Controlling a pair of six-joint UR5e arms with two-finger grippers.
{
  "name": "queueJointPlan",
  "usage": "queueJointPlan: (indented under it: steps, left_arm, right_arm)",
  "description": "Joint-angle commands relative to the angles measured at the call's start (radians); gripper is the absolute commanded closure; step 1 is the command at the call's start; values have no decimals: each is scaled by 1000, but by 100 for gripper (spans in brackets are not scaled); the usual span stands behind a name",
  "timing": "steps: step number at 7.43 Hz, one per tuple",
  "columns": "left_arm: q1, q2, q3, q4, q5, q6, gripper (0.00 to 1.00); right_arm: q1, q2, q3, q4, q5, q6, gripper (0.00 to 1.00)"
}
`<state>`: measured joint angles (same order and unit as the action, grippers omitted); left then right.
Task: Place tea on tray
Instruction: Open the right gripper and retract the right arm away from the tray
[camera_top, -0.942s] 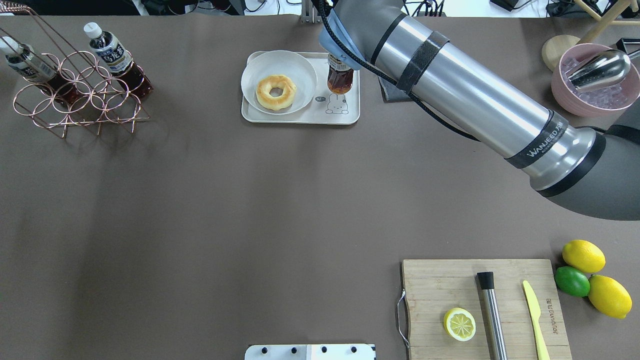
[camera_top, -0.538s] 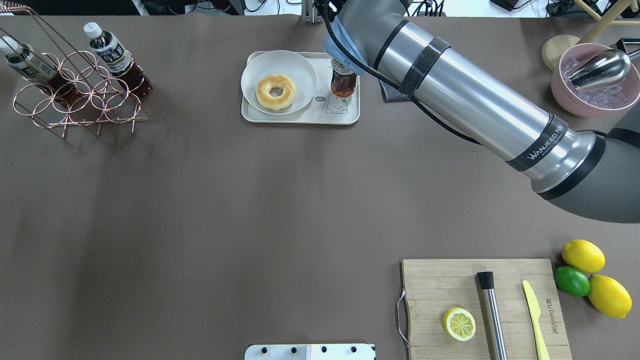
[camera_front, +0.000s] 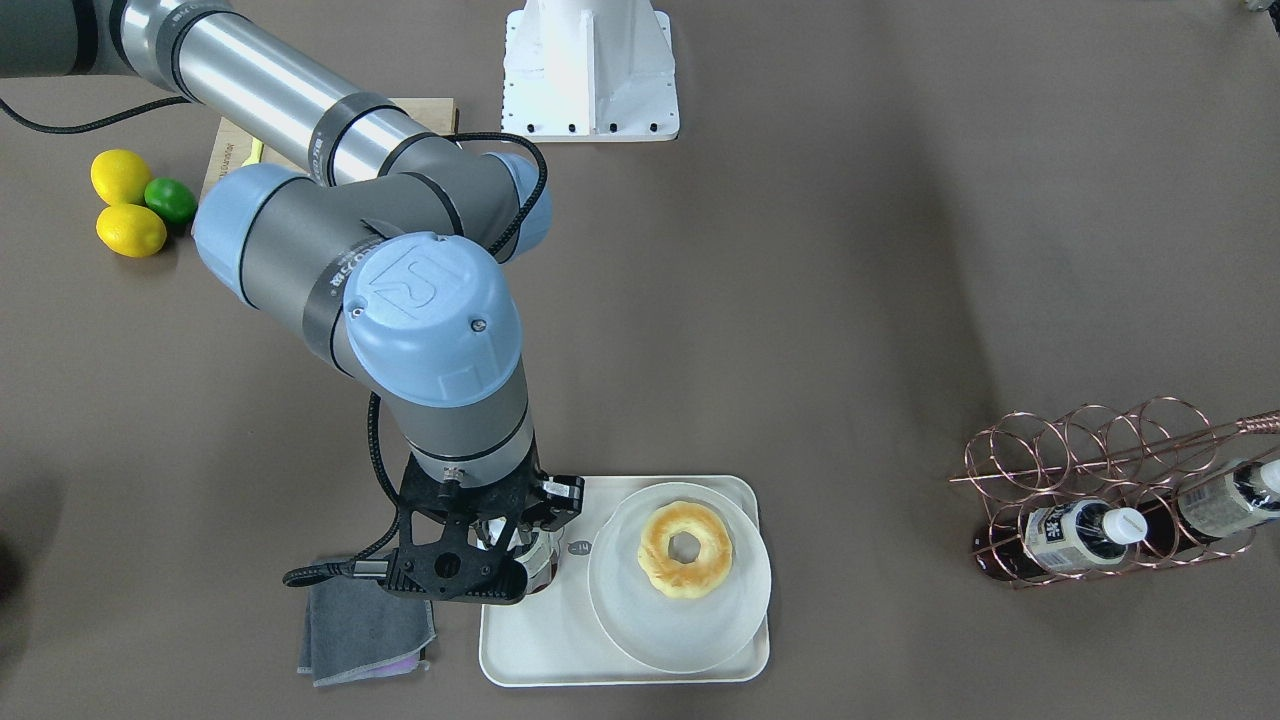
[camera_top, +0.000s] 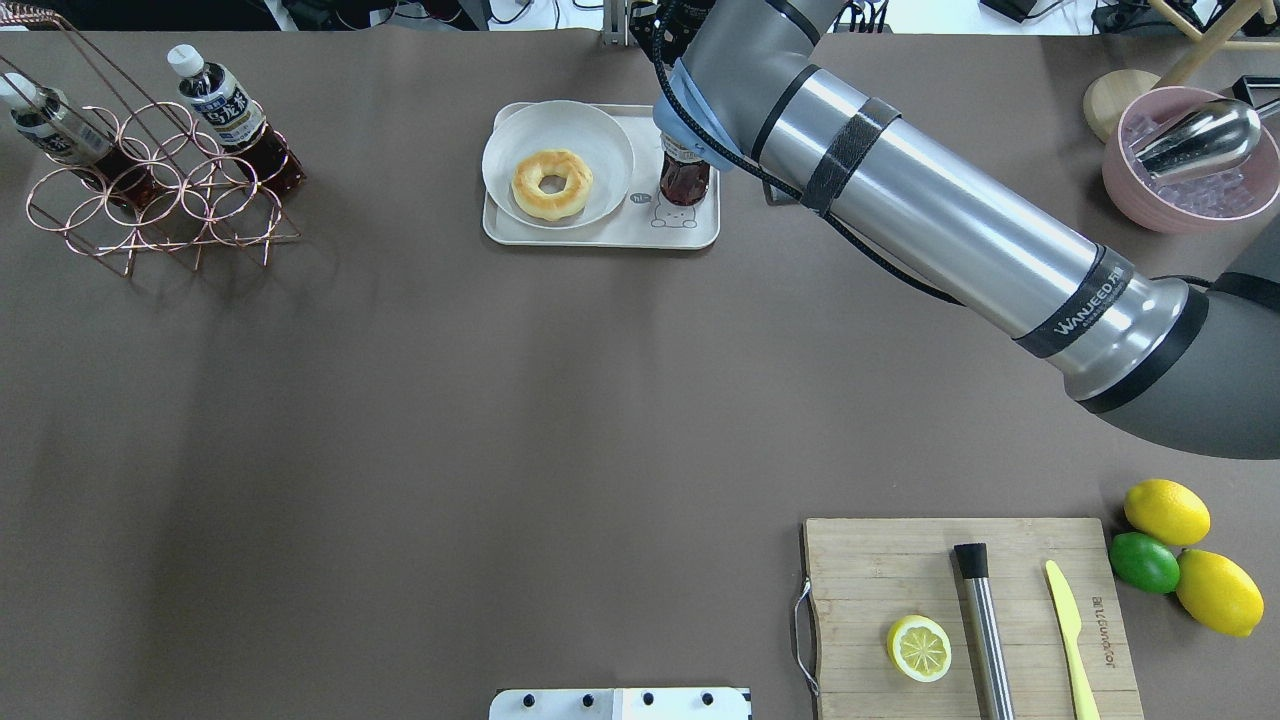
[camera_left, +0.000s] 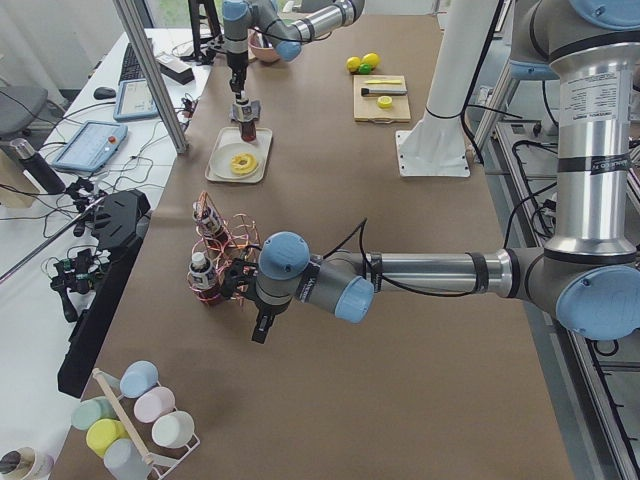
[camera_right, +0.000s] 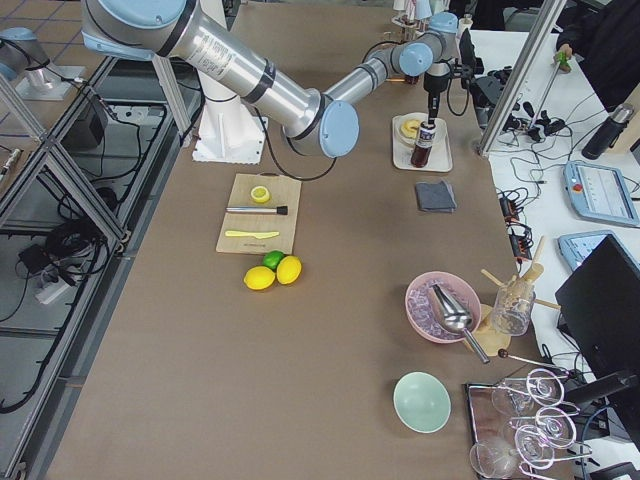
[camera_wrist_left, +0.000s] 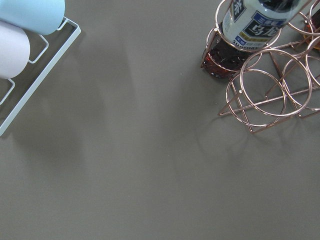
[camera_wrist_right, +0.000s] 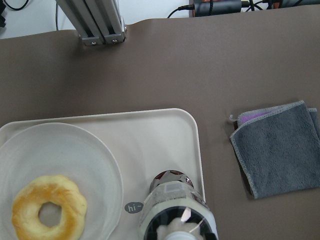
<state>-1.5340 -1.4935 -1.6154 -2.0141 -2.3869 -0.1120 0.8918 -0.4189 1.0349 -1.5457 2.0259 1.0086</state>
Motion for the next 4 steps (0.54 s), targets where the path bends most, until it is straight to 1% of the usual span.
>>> queueJointPlan:
  steps: [1, 2, 3, 4]
  left_arm:
    - [2, -2, 0, 2, 0, 0, 2]
    - [2, -2, 0, 2, 0, 0, 2]
    - [2, -2, 0, 2, 0, 0, 2]
    - [2, -2, 0, 2, 0, -2, 2]
  right_arm:
    - [-4, -3, 13, 2, 1, 2, 1]
    - [-2, -1, 23, 1, 1, 4, 0]
    - [9, -3, 62, -20, 11, 4, 0]
    - [16, -32, 155, -95, 17, -1, 0]
